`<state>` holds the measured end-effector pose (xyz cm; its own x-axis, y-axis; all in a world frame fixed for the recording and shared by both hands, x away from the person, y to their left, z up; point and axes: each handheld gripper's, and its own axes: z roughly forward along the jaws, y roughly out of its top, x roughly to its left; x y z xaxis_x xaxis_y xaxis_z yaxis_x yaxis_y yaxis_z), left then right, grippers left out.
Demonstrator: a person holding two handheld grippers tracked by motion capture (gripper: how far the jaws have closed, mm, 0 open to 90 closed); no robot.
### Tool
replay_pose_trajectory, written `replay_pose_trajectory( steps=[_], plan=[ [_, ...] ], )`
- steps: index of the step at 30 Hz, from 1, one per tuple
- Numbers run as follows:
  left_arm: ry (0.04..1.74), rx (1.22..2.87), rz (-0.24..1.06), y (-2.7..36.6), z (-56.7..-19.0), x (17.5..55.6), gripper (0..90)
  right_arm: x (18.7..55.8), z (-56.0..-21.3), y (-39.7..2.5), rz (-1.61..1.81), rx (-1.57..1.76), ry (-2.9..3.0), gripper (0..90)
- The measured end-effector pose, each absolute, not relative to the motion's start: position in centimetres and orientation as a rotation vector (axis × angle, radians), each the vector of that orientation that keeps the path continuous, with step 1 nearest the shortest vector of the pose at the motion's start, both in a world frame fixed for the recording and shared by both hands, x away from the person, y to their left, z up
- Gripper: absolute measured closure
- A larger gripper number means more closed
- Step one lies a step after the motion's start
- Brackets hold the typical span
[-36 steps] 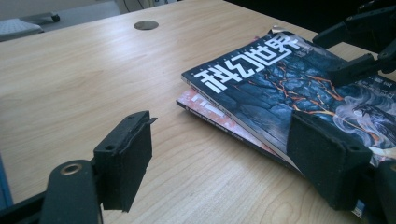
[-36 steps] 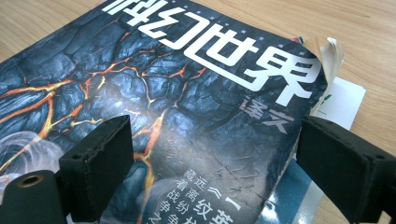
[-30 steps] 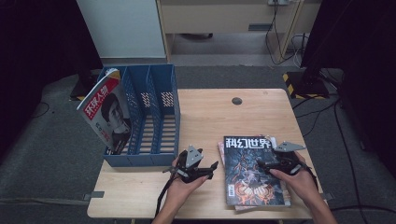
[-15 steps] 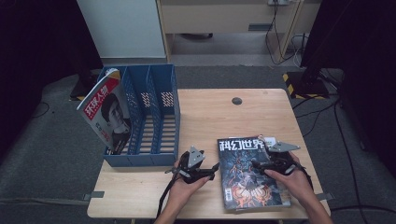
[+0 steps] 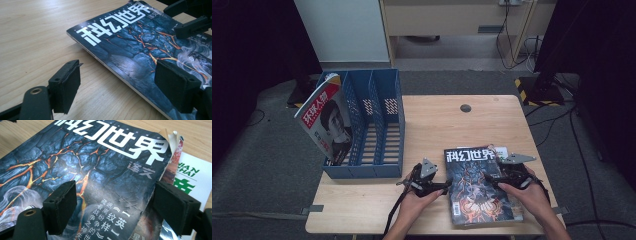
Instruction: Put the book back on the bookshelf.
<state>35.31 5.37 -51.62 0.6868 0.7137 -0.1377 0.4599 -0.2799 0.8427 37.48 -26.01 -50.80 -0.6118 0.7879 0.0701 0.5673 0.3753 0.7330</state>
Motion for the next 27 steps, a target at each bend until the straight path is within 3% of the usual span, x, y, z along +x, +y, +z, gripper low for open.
replay_pose_trajectory(
  steps=[27],
  plan=[
    [0.942,1.95,0.174,3.8,-53.0,36.3,14.9,37.6,-51.0,-25.5,1.091,1.164,2.352,18.4]
  ],
)
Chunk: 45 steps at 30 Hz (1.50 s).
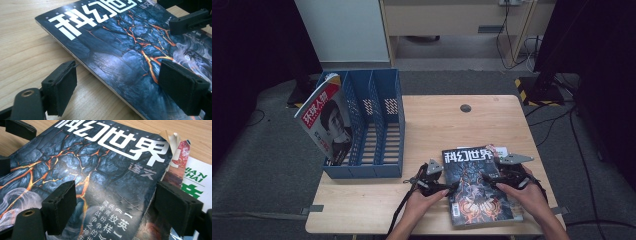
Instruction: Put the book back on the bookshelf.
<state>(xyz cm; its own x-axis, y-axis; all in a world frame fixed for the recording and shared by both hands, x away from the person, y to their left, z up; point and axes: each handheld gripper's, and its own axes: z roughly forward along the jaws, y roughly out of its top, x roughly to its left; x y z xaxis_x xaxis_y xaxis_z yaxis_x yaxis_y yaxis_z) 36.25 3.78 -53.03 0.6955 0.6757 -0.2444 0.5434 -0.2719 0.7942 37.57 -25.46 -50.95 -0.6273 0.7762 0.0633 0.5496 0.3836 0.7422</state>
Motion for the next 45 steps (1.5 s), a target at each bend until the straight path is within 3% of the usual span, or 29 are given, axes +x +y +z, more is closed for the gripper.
replay_pose_trajectory(
  steps=[15,23,32,38,45],
  plan=[
    [0.967,1.944,0.003,3.7,-53.6,37.9,9.6,37.7,-51.0,-25.3,1.093,1.172,2.36,16.9],
    [0.976,1.944,-0.031,3.5,-53.5,38.5,12.0,37.7,-51.0,-25.4,1.095,1.173,2.362,16.8],
    [0.953,1.873,0.007,3.7,-51.1,38.4,31.3,37.7,-51.0,-25.1,1.088,1.18,2.358,15.7],
    [0.914,1.873,0.02,2.8,-49.9,38.5,39.3,37.7,-51.0,-24.8,1.084,1.175,2.363,15.5],
    [0.923,1.883,0.034,2.1,-49.4,38.8,41.4,37.7,-51.0,-24.8,1.087,1.175,2.36,15.4]
  ],
)
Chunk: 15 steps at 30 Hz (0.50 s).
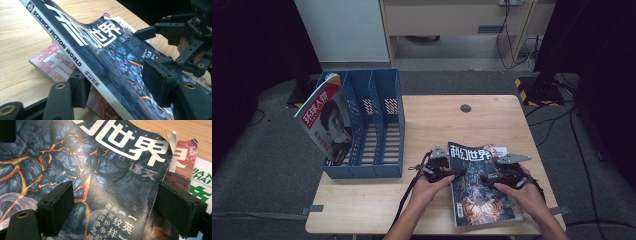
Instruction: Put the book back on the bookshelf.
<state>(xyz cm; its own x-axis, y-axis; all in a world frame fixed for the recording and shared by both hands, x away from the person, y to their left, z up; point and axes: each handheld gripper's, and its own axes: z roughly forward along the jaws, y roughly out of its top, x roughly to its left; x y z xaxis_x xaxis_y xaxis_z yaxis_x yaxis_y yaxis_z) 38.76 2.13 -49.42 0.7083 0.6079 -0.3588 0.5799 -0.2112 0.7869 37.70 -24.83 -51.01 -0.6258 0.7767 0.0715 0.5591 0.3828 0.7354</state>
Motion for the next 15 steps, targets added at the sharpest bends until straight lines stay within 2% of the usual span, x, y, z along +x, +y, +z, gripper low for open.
replay_pose_trajectory(
  steps=[15],
  plan=[
    [0.939,1.892,0.03,1.49,-49.14,39.42,41.1,37.58,-51.01,-24.24,1.098,1.171,2.372,14.6]
  ],
)
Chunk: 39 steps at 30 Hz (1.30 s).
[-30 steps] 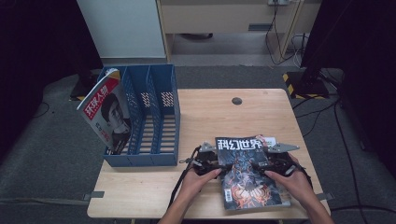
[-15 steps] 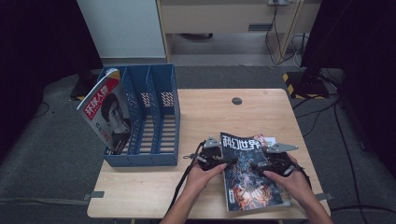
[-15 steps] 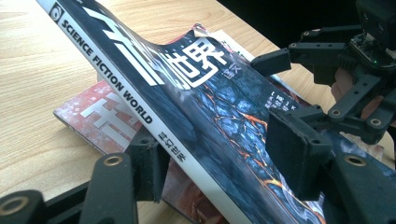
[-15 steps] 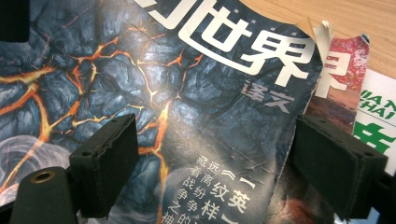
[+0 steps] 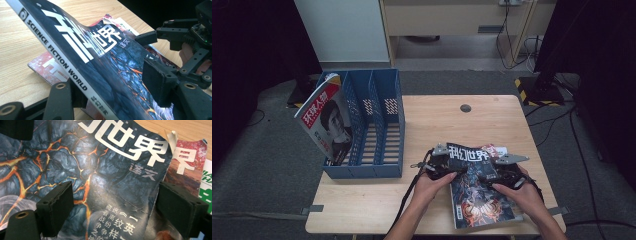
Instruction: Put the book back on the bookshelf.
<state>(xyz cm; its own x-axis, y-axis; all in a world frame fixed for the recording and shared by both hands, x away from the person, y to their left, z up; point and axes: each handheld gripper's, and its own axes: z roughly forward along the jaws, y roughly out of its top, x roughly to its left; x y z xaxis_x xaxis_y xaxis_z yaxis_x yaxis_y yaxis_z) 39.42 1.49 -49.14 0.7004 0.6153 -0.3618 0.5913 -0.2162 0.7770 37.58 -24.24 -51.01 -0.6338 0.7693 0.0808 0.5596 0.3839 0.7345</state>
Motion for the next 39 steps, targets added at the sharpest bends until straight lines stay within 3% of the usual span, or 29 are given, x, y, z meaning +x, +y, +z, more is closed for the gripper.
replay_pose_trajectory(
  steps=[17,35,37,39],
  plan=[
    [0.951,1.897,0.002,0.9,-49.0,40.1,45.7,37.6,-51.0,-24.1,1.099,1.175,2.37,14.2],
    [0.968,1.886,-0.01,1.1,-47.6,39.9,65.3,37.6,-51.0,-24.2,1.135,1.196,2.365,9.0],
    [0.923,1.944,0.062,0.9,-47.0,39.8,71.6,37.6,-51.0,-24.2,1.147,1.204,2.359,7.8],
    [0.885,1.968,0.086,0.7,-46.7,39.7,71.4,37.6,-50.9,-24.1,1.152,1.197,2.355,7.5]
  ],
)
